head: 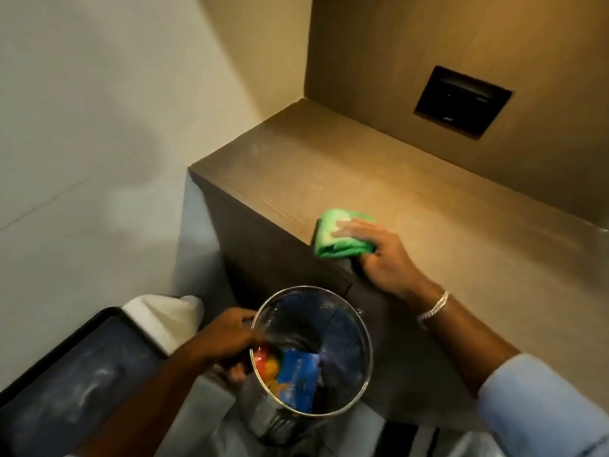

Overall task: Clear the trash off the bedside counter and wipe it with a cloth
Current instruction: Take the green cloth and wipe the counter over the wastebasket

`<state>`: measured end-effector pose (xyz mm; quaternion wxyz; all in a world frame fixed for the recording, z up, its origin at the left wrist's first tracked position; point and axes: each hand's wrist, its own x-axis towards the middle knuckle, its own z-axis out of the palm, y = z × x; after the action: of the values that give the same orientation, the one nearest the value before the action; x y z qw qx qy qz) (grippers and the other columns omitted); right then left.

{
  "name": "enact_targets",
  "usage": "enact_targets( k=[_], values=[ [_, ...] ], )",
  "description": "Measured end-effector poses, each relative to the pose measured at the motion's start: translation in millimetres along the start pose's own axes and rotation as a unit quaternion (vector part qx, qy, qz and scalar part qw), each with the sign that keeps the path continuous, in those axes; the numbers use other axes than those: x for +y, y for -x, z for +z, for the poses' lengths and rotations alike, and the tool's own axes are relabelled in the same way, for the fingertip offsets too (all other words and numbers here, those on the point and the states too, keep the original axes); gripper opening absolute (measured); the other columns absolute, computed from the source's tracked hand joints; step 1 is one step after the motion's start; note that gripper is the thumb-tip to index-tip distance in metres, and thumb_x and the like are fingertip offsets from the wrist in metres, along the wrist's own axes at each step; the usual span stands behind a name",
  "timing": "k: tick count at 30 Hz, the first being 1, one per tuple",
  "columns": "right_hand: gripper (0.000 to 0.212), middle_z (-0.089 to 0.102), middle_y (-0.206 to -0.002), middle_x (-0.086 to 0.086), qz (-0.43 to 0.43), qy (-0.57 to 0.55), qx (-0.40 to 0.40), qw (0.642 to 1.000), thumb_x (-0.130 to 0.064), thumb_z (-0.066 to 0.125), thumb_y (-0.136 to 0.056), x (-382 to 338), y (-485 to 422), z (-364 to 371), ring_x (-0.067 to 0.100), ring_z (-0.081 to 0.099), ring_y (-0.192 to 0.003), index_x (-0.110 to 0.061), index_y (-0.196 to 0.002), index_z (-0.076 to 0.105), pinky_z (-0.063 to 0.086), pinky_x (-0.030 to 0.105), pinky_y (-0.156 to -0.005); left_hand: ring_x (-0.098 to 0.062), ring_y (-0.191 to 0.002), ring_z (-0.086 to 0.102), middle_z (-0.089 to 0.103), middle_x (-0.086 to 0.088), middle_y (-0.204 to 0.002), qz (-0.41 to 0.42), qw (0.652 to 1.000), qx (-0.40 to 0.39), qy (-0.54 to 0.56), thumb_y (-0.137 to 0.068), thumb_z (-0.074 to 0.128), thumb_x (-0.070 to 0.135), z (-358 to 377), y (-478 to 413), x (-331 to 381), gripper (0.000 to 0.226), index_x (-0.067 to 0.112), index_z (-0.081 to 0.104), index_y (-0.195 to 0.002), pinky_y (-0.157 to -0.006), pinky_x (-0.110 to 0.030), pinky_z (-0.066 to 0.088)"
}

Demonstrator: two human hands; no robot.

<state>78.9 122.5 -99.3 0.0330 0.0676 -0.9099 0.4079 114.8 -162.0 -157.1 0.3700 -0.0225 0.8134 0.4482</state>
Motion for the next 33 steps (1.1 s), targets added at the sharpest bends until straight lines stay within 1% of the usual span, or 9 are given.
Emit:
enact_targets(
  k=[6,11,15,17,21,24,27,30,33],
  values=[
    [0.056,0.053,-0.144,0.002,-0.086,0.129,-0.169,0.973,-0.001,0.062,-0.070,-38,112,70,0.025,0.037,-0.141,-0.020,-0.122,0.066,0.023,0.053,-0.118,-0.022,-0.035,0.058,0.065,-0.009,-0.048,0.033,0.999,0.005,0.027,-0.080,0.064,0.007,6,5,-8,0.004,0.006,0.068,-0.078,-0.033,-0.023,0.045],
    [0.062,0.048,-0.148,-0.005,-0.012,0.137,-0.031,0.990,-0.005,0.054,-0.072,-37,183,114,0.023,0.033,-0.145,-0.031,-0.128,0.058,0.023,0.049,-0.119,-0.031,-0.042,0.064,0.073,-0.019,-0.061,0.061,0.997,-0.014,0.049,-0.079,0.064,0.011,21,10,-36,0.019,0.023,0.068,-0.092,-0.038,-0.029,0.051],
    [0.055,0.068,-0.126,0.000,0.036,0.149,-0.088,0.984,-0.010,0.052,-0.069,-7,219,122,0.019,0.060,-0.120,-0.022,-0.121,0.064,0.048,0.036,-0.103,-0.030,-0.040,0.065,0.070,-0.010,-0.055,0.054,0.996,-0.034,0.062,-0.076,0.065,0.021,55,-17,-81,0.025,0.037,0.064,-0.096,-0.040,-0.033,0.053],
    [0.057,0.068,-0.126,0.004,0.090,0.158,-0.060,0.981,-0.006,0.055,-0.065,24,235,129,0.023,0.061,-0.120,-0.016,-0.120,0.066,0.049,0.038,-0.102,-0.031,-0.039,0.065,0.068,-0.008,-0.052,0.052,0.996,-0.024,0.066,-0.072,0.060,0.022,82,-36,-111,0.025,0.042,0.063,-0.087,-0.039,-0.038,0.054],
    [0.066,0.066,-0.129,0.004,0.127,0.212,-0.163,0.955,-0.007,0.050,-0.059,106,270,188,0.030,0.057,-0.125,-0.021,-0.121,0.067,0.045,0.048,-0.104,-0.034,-0.040,0.065,0.068,-0.009,-0.059,0.002,0.996,-0.021,0.087,-0.071,0.055,0.025,157,-93,-188,0.029,0.048,0.060,-0.087,-0.040,-0.043,0.056],
    [0.062,0.055,-0.140,0.011,0.198,0.193,-0.095,0.956,-0.005,0.050,-0.067,190,302,240,0.038,0.045,-0.133,-0.019,-0.125,0.065,0.040,0.053,-0.109,-0.044,-0.052,0.068,0.068,-0.020,-0.067,-0.034,0.994,-0.009,0.101,-0.078,0.060,0.022,218,-145,-249,0.026,0.031,0.059,-0.102,-0.049,-0.060,0.057],
    [0.066,0.060,-0.132,0.021,0.257,0.144,-0.012,0.956,0.020,0.062,-0.056,276,340,303,0.046,0.052,-0.123,-0.008,-0.115,0.070,0.038,0.056,-0.107,-0.045,-0.071,0.072,0.073,-0.021,-0.092,-0.039,0.995,0.006,0.086,-0.082,0.064,0.024,284,-190,-305,0.039,0.035,0.052,-0.118,-0.063,-0.059,0.060],
    [0.050,0.069,-0.114,0.020,0.362,0.038,0.169,0.916,0.023,0.068,-0.067,337,367,359,0.040,0.065,-0.106,0.000,-0.111,0.068,0.046,0.029,-0.098,-0.040,-0.087,0.072,0.073,-0.015,-0.108,-0.031,0.998,0.012,0.052,-0.084,0.062,0.023,342,-224,-358,0.052,0.034,0.047,-0.132,-0.078,-0.053,0.059],
    [0.037,0.070,-0.109,0.012,0.410,-0.053,0.287,0.864,0.009,0.071,-0.080,367,381,382,0.030,0.066,-0.103,-0.001,-0.115,0.066,0.048,0.017,-0.091,-0.038,-0.064,0.073,0.076,-0.015,-0.091,-0.052,0.994,0.016,0.093,-0.086,0.062,0.027,379,-234,-390,0.056,0.041,0.041,-0.136,-0.061,-0.051,0.062]
  ],
)
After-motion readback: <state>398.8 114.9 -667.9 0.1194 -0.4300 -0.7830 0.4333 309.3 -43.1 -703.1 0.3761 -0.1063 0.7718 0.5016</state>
